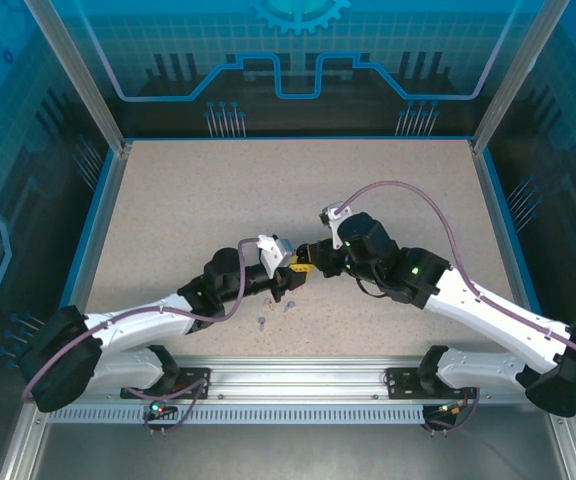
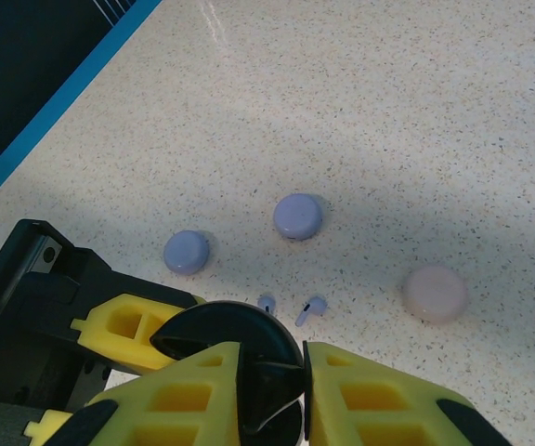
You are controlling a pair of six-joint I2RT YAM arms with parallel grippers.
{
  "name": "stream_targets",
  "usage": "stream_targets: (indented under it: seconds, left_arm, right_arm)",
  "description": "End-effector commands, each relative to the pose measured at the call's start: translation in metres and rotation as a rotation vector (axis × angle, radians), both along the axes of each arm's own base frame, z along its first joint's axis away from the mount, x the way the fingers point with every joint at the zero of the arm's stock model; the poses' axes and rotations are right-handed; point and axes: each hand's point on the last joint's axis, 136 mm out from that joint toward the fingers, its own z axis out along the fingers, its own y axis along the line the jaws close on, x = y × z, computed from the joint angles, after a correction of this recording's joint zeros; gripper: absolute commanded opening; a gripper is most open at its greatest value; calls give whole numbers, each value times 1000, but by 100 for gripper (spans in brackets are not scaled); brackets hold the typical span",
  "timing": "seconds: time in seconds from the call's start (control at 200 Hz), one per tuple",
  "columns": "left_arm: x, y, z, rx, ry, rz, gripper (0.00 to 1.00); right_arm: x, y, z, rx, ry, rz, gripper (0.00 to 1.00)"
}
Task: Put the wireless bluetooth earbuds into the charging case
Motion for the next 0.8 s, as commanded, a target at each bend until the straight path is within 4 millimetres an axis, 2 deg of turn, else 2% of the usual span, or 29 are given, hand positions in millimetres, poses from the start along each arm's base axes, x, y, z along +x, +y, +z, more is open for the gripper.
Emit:
stream_targets:
  seconds: [0.0, 0.29, 0.38, 0.645, 0.795]
  left_arm:
    - [3, -4, 23, -50, -48, 10, 0]
    - [3, -3, 22, -51, -46, 12, 0]
    - [2, -2, 24, -54, -50, 12, 0]
    - [-1, 0, 25, -59, -55, 7, 0]
    - [-8, 1, 32, -81, -66, -19, 0]
  right_arm:
    - [-7, 8, -2, 1, 8, 38, 22]
    - [-14, 12, -2, -1, 35, 75, 29]
    - [-15, 7, 5, -2, 24, 65, 40]
    - [-19, -15, 47, 104, -29, 70, 67]
    - [-27, -20, 46, 180, 14, 162, 88]
